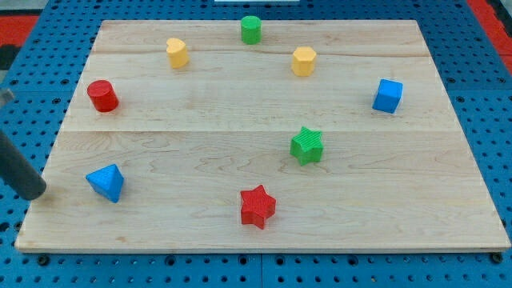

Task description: Push the triangle towards the center of the board

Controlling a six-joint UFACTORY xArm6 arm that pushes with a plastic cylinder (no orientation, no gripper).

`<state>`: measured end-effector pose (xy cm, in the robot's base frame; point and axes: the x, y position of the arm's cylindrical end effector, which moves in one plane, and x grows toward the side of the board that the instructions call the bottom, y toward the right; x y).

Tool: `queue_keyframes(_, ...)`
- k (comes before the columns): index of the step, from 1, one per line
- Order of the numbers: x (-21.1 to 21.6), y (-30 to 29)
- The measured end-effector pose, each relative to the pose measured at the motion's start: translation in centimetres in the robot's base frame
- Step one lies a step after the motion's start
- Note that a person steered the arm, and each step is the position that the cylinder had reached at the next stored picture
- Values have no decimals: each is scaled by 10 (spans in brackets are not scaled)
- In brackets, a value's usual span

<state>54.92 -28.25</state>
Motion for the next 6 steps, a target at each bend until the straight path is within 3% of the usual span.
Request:
queue_keyframes(2,-1,54)
queue_keyframes(4,-6,72)
queue_keyframes(5,20,78)
queue_keyframes(6,18,84)
